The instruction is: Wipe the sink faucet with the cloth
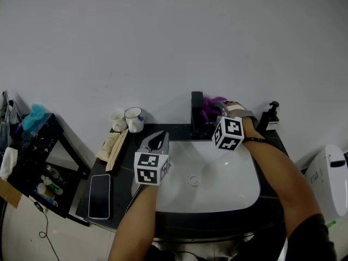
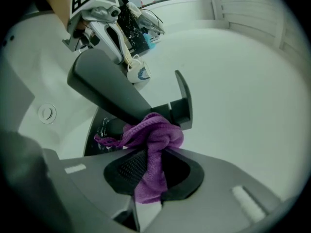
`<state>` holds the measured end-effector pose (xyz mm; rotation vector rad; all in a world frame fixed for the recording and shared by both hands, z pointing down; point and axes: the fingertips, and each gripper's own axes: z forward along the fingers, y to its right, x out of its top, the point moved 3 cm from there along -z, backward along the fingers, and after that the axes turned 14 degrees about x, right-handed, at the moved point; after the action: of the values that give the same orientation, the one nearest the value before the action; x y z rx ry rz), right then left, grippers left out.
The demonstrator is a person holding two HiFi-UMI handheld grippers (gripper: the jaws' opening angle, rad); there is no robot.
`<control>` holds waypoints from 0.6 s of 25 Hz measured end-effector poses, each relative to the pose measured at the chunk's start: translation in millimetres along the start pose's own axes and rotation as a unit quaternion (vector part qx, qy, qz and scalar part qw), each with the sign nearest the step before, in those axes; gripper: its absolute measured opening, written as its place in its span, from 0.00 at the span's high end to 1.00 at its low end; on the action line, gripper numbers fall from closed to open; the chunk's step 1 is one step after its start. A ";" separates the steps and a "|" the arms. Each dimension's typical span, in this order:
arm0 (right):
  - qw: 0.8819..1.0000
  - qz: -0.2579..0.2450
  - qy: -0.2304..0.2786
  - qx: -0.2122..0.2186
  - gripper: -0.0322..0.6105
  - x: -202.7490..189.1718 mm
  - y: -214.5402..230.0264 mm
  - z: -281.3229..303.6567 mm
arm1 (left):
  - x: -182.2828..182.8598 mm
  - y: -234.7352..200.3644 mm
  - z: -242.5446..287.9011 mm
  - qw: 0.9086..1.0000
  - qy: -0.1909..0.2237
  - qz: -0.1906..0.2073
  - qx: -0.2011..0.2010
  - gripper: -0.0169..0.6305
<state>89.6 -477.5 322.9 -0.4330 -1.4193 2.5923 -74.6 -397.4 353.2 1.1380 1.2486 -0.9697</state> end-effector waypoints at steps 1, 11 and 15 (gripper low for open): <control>1.000 0.002 0.000 0.004 0.82 -0.9 -3.6 1.3 | 0.1 0.8 -0.1 1.000 0.000 0.001 -0.001 0.95; 0.998 0.020 -0.001 0.065 0.82 -8.5 -63.2 20.2 | 7.5 10.9 -3.1 1.000 0.018 0.002 -0.020 0.95; 0.995 0.072 0.032 0.057 0.82 -2.9 -64.0 1.8 | 14.0 16.5 -5.1 0.999 0.034 0.011 -0.034 0.95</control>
<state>91.5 -445.2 378.3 -0.6169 -1.2553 2.7292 -58.1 -388.5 341.2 1.1376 1.3123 -0.8717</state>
